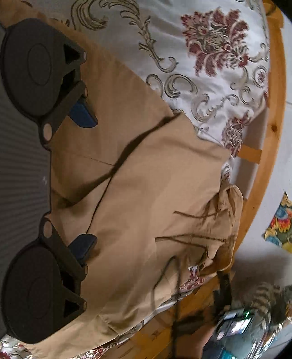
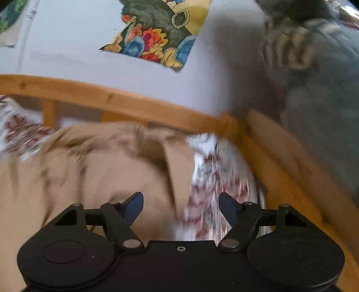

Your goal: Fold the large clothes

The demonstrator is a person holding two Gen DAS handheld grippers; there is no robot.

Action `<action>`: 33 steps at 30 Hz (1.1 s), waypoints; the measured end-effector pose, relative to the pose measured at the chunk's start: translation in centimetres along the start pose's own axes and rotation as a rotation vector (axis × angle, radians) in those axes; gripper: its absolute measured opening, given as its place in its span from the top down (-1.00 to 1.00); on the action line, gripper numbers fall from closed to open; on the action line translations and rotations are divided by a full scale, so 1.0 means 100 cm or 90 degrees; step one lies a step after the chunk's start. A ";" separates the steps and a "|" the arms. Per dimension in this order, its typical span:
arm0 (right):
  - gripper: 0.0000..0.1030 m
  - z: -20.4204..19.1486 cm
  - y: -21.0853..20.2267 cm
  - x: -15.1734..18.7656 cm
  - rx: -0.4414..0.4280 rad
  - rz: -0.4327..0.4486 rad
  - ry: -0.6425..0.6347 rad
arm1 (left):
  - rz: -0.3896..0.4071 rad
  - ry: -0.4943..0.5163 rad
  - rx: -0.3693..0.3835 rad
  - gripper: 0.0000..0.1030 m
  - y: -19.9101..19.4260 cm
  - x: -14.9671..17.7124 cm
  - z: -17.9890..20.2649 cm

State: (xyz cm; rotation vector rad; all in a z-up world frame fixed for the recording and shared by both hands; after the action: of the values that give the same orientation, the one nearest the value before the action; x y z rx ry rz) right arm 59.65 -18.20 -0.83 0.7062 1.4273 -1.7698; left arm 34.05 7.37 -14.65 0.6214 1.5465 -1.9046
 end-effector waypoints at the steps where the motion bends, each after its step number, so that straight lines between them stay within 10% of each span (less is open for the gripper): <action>1: -0.44 0.001 0.012 -0.007 0.007 0.001 0.004 | -0.004 -0.005 0.001 -0.99 0.002 0.001 -0.001; 5: -0.35 0.001 0.049 -0.016 0.026 -0.012 0.003 | -0.013 -0.011 0.005 -0.99 0.006 0.004 -0.002; 8: 0.73 0.001 0.063 -0.014 0.043 -0.031 -0.010 | -0.011 -0.007 0.004 -0.99 0.007 0.006 -0.001; 12: 0.88 -0.003 0.024 -0.028 0.038 0.085 0.005 | -0.010 -0.008 0.002 -0.99 0.009 0.006 0.000; 20: 0.90 -0.056 -0.131 0.016 -0.043 0.290 -0.175 | -0.006 -0.010 -0.001 -0.99 0.006 0.006 -0.001; 25: 0.77 -0.057 -0.146 0.110 -0.052 0.189 -0.260 | -0.006 -0.008 -0.002 -0.99 0.004 0.007 0.000; 33: 0.08 -0.003 -0.153 0.203 -0.051 0.012 -0.035 | -0.009 -0.009 -0.003 -0.99 0.003 0.007 -0.002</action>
State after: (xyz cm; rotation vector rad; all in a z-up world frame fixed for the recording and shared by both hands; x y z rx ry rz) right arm 35.47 -20.48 -8.41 0.6217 1.4410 -1.6959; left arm 33.77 7.44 -15.45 0.5944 1.5497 -1.9122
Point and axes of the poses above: each gripper's, at about its wrist camera, not at the fingertips, and y roughly the way its jaws point, z to its right, x to its underside, the point moved 10 cm from there along y, roughly the way its jaws point, and after that the axes turned 10 degrees about -x, right-handed, at the moved point
